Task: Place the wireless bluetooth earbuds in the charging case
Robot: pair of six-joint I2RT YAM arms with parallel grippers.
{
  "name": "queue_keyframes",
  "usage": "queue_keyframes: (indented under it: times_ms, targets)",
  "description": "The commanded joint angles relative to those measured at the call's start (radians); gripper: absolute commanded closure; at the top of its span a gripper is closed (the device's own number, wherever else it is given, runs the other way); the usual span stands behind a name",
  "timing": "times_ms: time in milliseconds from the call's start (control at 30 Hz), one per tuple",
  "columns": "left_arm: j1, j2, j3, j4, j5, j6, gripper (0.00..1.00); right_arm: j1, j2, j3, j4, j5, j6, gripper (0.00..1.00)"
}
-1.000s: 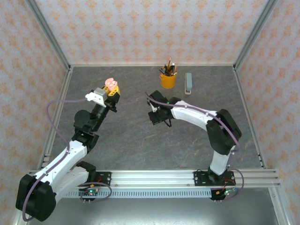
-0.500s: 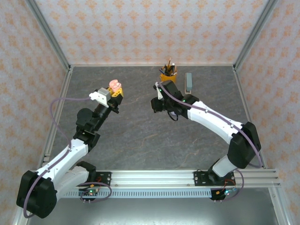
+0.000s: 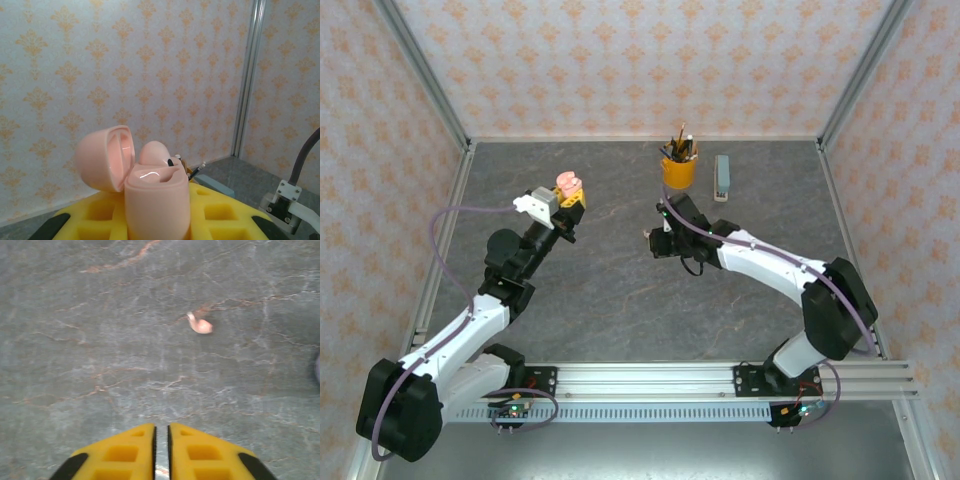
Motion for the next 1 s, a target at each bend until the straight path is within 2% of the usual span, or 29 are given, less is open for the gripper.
queue_keyframes:
  times_ms: [0, 133, 267, 367, 600, 967]
  targets:
    - [0.002, -0.006, -0.014, 0.018, 0.015, -0.014, 1.00, -0.019, 0.041, 0.002, 0.041, 0.066, 0.057, 0.77]
    - [0.001, -0.009, -0.018, 0.019, 0.020, -0.013, 1.00, -0.019, 0.124, 0.061, -0.007, 0.063, -0.010, 0.61]
    - [-0.001, -0.019, -0.026, 0.025, 0.023, -0.008, 1.00, -0.021, 0.229, 0.153, -0.080, 0.030, -0.113, 0.53]
    - [-0.001, -0.030, -0.030, 0.020, 0.009, -0.010, 1.00, -0.023, 0.304, 0.234, -0.130, 0.044, -0.115, 0.52]
    - [-0.001, -0.027, -0.034, 0.018, -0.040, -0.022, 1.00, -0.023, 0.422, 0.399, -0.172, 0.051, -0.010, 0.52]
    - [-0.001, -0.023, -0.036, 0.033, -0.052, -0.034, 1.00, -0.046, 0.673, 0.701, -0.224, 0.012, -0.026, 0.51]
